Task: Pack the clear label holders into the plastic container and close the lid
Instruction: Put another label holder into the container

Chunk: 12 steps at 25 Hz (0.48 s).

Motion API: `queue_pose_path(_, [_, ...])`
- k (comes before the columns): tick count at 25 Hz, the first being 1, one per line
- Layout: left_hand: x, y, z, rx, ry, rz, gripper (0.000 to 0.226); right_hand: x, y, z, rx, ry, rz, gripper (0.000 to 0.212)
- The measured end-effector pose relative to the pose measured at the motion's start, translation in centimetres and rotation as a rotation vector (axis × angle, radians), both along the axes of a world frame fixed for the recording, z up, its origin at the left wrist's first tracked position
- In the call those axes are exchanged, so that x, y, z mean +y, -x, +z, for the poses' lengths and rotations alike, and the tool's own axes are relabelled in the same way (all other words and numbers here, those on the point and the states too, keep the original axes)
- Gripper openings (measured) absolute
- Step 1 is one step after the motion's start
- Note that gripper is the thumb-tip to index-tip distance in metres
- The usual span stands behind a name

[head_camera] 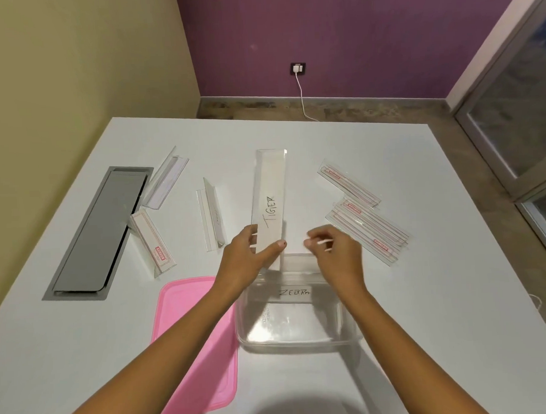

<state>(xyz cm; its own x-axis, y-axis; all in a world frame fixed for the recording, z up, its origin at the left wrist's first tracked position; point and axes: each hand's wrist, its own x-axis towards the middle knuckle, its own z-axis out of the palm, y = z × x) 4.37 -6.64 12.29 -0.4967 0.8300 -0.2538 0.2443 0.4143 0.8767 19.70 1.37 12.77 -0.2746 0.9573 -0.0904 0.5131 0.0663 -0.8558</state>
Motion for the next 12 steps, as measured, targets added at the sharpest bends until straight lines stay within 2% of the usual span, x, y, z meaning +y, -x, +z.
queue_pose_path(3, [-1.6,0.1,-0.4,0.357,-0.015,-0.212,0.067,0.3,-1.8,1.0,0.003,-0.517,-0.01,0.035])
queue_pose_path(6, [-3.2,-0.2,-1.4,0.634,-0.013,-0.425,0.063,1.0,-3.3,1.1,-0.234,-0.838,0.158,0.044])
queue_pose_path(9, [-3.9,-0.3,-2.5,0.798,-0.004,-0.573,0.062,1.7,-4.5,0.0,-0.424,-0.827,0.473,0.053])
queue_pose_path(12, [-3.7,-0.2,-3.3,0.834,0.062,-0.649,0.062,1.9,-5.4,-1.9,-0.517,-0.633,0.732,0.057])
